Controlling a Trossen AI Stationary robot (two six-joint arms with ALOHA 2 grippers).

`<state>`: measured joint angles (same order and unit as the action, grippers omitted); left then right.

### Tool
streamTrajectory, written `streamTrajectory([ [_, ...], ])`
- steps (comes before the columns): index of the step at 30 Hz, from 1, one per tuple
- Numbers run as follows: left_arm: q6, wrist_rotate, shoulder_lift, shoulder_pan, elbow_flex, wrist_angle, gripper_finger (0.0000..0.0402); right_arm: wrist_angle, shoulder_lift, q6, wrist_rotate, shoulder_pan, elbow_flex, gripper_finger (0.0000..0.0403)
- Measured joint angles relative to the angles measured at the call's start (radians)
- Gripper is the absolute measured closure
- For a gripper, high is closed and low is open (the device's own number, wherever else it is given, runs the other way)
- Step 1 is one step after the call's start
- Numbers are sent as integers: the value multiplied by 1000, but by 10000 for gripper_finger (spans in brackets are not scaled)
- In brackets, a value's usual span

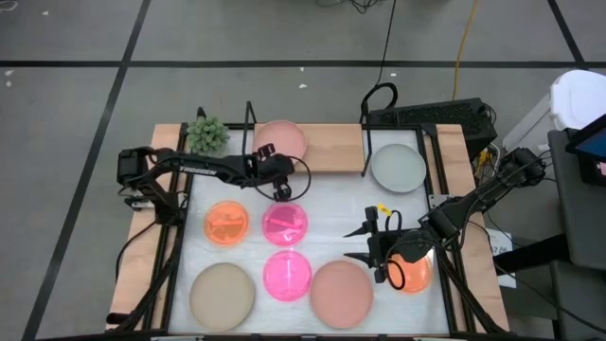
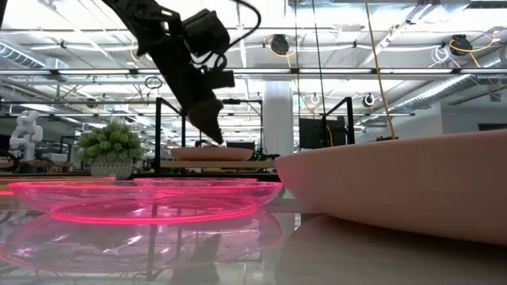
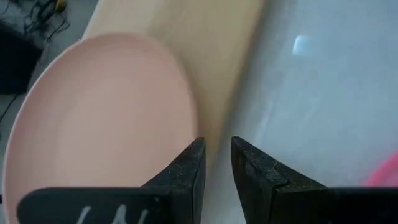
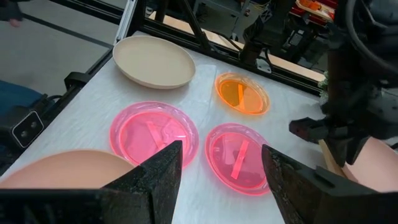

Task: Place and stack plates onto a shelf
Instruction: Put the top pink plate on the shelf

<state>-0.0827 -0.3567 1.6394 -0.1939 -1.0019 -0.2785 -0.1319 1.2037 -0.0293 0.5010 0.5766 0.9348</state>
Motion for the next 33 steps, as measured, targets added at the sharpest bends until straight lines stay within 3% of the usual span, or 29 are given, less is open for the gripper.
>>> streamTrajectory([
  [9,39,36,-82,187,0,-29,318,-9,0,46,0,-1,0,202],
  [25,254,39,-103,590,0,-315,318,-23,1,74,-3,-1,0,202],
  [33,306,34,-103,686,0,-337,318,-23,1,72,-4,-1,0,202],
])
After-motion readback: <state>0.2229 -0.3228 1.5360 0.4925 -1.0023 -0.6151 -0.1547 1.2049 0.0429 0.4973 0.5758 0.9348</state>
